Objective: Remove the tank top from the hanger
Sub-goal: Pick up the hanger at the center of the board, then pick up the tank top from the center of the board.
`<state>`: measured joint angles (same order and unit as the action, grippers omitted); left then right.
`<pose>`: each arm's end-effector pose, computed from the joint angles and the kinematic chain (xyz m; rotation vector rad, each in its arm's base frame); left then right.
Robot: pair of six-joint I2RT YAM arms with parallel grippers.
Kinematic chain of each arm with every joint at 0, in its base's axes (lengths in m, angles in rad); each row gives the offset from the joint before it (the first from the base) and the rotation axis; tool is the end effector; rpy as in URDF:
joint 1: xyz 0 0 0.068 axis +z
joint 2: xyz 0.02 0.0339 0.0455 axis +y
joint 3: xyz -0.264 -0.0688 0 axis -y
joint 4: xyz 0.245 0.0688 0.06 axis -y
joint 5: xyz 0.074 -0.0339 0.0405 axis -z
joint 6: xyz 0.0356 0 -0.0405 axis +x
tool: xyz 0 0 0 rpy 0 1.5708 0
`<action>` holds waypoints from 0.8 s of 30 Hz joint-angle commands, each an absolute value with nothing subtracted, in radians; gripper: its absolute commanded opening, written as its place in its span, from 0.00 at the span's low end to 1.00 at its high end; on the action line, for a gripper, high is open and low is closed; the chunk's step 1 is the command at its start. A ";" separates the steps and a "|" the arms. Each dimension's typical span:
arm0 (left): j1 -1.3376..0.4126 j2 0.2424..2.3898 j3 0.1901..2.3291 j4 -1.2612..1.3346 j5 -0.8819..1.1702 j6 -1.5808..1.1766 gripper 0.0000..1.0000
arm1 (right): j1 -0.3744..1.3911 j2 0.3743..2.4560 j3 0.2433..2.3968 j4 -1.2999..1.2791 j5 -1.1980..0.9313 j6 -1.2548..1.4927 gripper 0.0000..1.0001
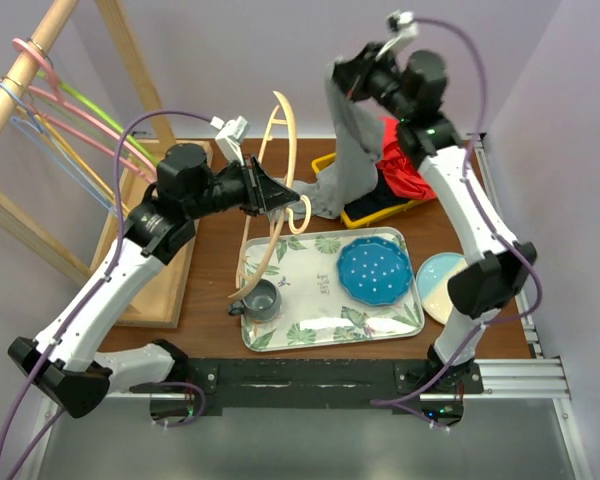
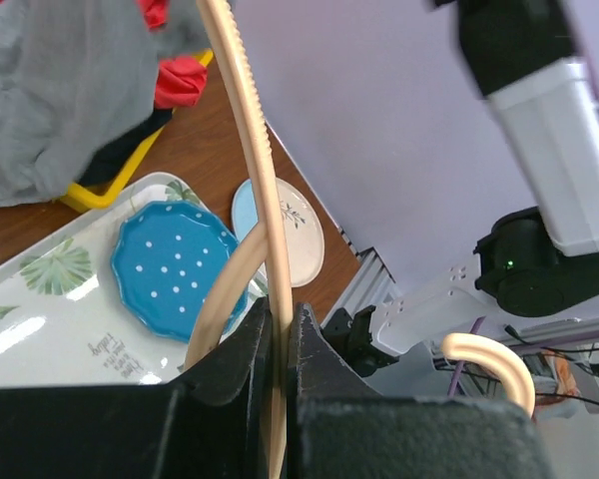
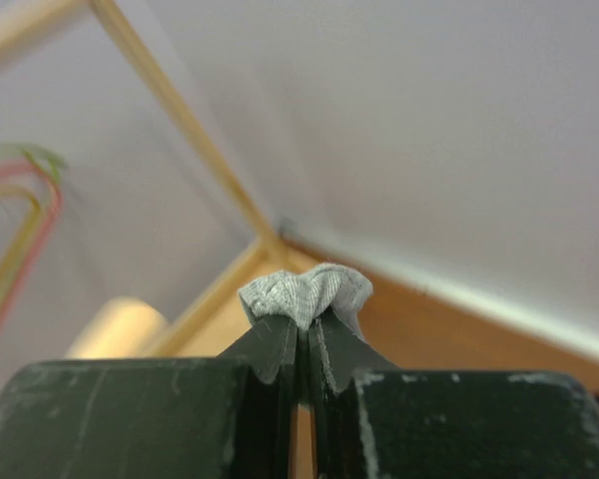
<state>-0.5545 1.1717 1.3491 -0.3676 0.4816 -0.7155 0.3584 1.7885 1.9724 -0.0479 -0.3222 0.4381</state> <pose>0.2052 -0.1465 0.4391 0.2318 1.9291 -1.3093 0.3835 0.1557 0.4897 -0.2161 1.4871 0.8780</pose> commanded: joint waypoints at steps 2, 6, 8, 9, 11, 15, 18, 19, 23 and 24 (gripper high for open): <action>-0.546 1.095 1.408 -0.420 0.359 -0.655 0.00 | 0.454 1.934 1.853 -0.197 -0.385 0.385 0.00; -0.545 1.059 1.430 -0.459 0.285 -0.641 0.00 | 0.498 2.015 1.839 -0.304 -0.230 0.232 0.24; -0.545 1.042 1.439 -0.463 0.259 -0.638 0.00 | 0.511 2.052 1.867 -0.357 -0.166 0.169 0.37; -0.545 1.035 1.445 -0.469 0.246 -0.637 0.00 | 0.515 2.086 1.882 -0.377 -0.160 0.141 0.41; -0.545 1.025 1.459 -0.472 0.235 -0.637 0.00 | 0.541 2.117 1.919 -0.434 -0.158 0.038 0.52; -0.545 1.012 1.476 -0.474 0.216 -0.638 0.00 | 0.615 2.148 1.918 -0.483 -0.057 -0.144 0.73; -0.545 1.011 1.482 -0.471 0.207 -0.640 0.00 | 0.644 2.177 1.925 -0.500 0.029 -0.184 0.82; -0.545 1.011 1.480 -0.469 0.207 -0.641 0.00 | 0.643 2.198 1.940 -0.508 0.028 -0.189 0.87; -0.543 1.015 1.473 -0.463 0.218 -0.649 0.00 | 0.640 2.273 2.015 -0.544 0.032 -0.218 0.99; -0.545 1.015 1.474 -0.463 0.221 -0.649 0.00 | 0.640 2.296 2.037 -0.554 0.022 -0.216 0.99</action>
